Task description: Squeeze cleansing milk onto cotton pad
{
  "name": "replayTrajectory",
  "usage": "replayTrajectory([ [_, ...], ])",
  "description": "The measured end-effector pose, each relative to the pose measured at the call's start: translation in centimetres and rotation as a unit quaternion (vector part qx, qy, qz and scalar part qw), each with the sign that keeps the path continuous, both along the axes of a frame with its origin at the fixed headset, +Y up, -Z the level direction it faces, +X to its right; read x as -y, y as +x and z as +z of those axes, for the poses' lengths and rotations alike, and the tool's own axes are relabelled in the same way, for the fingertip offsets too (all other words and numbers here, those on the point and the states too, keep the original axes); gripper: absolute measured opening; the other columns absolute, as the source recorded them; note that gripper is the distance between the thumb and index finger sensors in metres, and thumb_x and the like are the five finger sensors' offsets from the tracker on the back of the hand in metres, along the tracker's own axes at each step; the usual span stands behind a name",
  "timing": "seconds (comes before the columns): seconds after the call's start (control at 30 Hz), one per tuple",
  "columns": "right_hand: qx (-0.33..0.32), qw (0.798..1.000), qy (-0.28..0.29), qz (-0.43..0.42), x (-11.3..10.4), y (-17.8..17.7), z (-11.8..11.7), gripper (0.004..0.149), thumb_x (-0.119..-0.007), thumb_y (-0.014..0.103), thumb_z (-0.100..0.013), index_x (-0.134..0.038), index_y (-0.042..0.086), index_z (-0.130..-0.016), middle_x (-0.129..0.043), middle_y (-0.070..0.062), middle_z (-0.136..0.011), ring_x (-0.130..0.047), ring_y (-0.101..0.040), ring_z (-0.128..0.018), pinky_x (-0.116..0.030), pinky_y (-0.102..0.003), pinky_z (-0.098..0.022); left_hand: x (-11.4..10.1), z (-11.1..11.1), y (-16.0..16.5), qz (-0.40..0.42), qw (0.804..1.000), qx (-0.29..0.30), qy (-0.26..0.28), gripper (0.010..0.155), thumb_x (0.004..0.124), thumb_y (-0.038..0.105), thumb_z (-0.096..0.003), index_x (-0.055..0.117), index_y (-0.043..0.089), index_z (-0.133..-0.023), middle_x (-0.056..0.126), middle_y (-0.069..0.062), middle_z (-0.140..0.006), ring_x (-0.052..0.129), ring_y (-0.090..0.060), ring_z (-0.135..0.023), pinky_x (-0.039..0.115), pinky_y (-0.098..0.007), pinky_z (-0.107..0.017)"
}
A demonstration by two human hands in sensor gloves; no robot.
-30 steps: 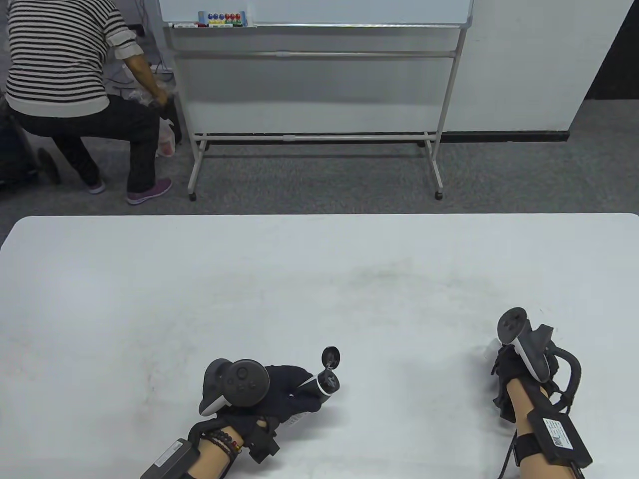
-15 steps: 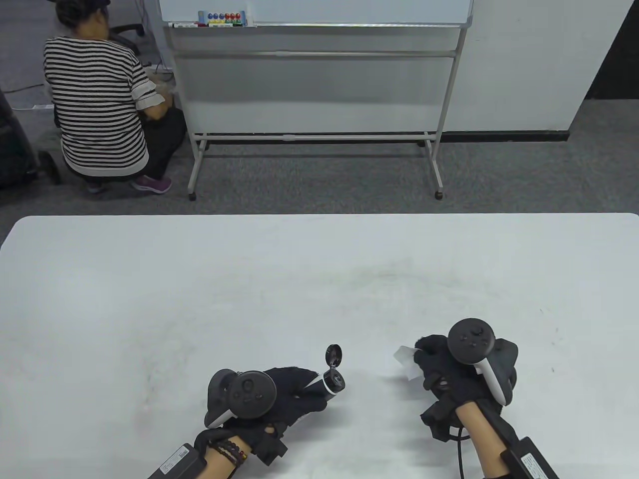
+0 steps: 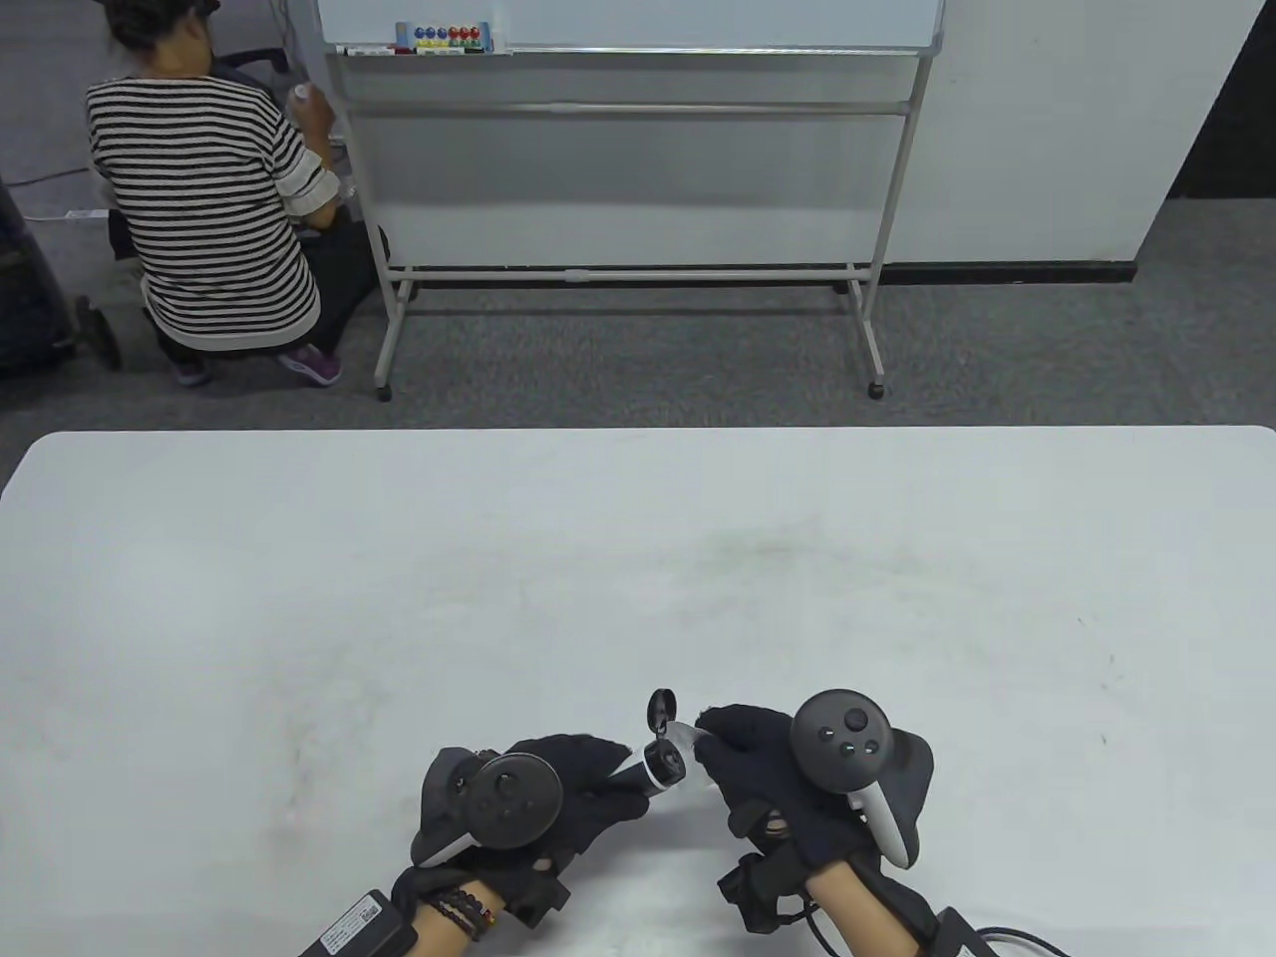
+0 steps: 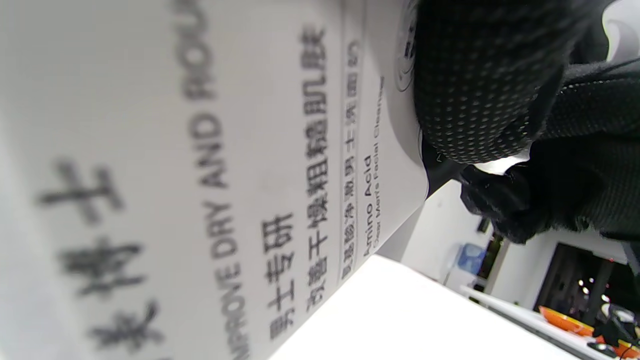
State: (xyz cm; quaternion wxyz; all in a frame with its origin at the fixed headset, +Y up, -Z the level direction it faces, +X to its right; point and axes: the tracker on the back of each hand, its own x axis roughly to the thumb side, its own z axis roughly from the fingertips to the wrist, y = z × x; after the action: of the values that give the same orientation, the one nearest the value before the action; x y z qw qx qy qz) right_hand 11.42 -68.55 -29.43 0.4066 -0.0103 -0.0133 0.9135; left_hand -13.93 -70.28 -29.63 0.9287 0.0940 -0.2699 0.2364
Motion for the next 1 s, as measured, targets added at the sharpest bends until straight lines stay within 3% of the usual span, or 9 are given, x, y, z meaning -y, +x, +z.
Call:
replayTrajectory([
  [0.17, -0.010, 1.000, 0.023, -0.007, 0.12, -0.19, 0.64, 0.042, -0.091, 0.042, -0.037, -0.096, 0.023, -0.074, -0.103, 0.000, -0.065, -0.105, -0.021, -0.051, -0.087, -0.038, -0.042, -0.01, 0.08, 0.24, -0.011, 1.000, 0.007, 0.005, 0.049, 0.093, 0.050, -0.0384, 0.091, 0.016, -0.074, 0.104, -0.003, -0.054, 0.106, -0.017, -0.040, 0.091, -0.047, -0.043],
  [1.0, -0.039, 0.995, -0.007, -0.095, 1.09, -0.31, 1.00, 0.040, -0.088, 0.038, -0.039, -0.094, 0.028, -0.078, -0.100, 0.001, -0.074, -0.103, -0.023, -0.063, -0.085, -0.039, -0.046, 0.17, -0.09, 0.09, 0.000, 1.000, 0.012, -0.009, 0.046, 0.092, 0.047, -0.0393, 0.091, 0.015, -0.073, 0.103, -0.004, -0.053, 0.105, -0.018, -0.039, 0.090, -0.047, -0.043],
])
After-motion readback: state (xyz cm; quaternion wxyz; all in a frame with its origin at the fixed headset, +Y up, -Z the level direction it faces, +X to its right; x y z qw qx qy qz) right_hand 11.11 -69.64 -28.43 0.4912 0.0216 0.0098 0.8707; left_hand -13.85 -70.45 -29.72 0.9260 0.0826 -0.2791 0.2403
